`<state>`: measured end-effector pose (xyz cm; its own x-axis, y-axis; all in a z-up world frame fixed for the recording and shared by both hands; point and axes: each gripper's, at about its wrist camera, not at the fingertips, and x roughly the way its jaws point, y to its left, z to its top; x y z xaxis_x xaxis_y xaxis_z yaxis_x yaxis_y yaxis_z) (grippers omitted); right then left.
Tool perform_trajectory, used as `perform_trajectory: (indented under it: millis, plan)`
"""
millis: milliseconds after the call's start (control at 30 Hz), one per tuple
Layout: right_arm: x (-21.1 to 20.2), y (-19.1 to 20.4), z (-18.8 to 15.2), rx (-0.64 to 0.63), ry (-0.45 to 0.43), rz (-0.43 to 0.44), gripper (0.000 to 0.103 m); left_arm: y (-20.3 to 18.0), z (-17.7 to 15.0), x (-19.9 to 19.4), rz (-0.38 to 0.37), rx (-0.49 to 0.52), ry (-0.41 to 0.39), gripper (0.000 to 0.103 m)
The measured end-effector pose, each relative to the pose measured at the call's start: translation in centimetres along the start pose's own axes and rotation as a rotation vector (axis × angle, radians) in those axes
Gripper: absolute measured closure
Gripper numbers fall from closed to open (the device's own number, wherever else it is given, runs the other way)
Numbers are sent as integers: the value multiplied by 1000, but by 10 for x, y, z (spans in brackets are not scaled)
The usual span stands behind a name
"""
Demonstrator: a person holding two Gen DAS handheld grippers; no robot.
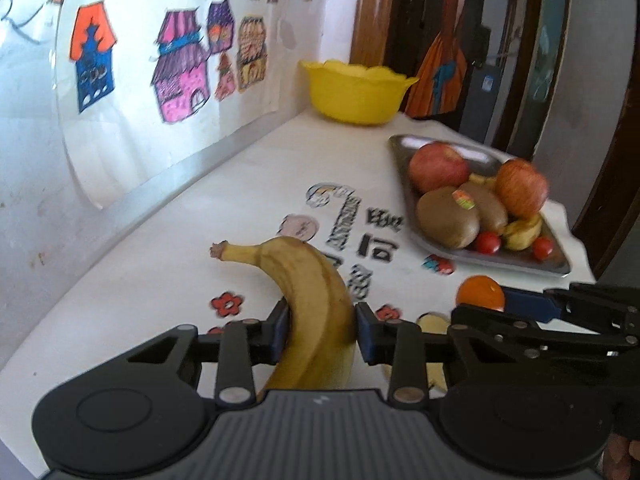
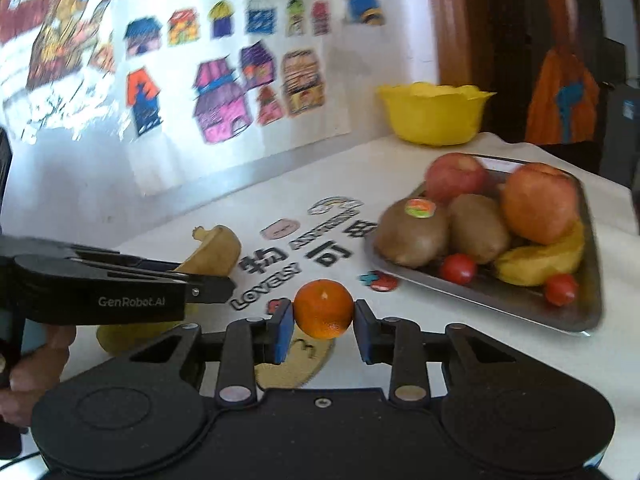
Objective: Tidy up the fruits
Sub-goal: 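Lift the banana with the left tool while the right tool carries the orange toward the tray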
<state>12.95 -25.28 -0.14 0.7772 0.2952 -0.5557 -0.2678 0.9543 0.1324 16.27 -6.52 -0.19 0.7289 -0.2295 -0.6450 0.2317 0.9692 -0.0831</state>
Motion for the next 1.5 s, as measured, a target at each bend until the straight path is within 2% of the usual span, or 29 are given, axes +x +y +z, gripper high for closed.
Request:
perform_trajectory:
  millis: [300,433,700,1000,1333,1500]
  plan:
    - [-29,-40,-7,110,-64,-69,69,-32,21,0,-42,42,-42,66]
    - [-41,-60,-8,146,-102,-99,69,-47,31,9,-89,53,-78,66]
    - [-50,-90,-16,202,-121,-112,69,-63,34,17,-80,30,-90,66]
    - [-49,-105,-13,233,-156,-116,69,-80,57,14,-54,87,-135,66]
    - [-50,-122,3,211,-203,-126,69,-86,90,15,-49,73,-188,66]
    - [-50,-135,22,182,-245,-149,69,-101,114,17,-40,123,-231,66]
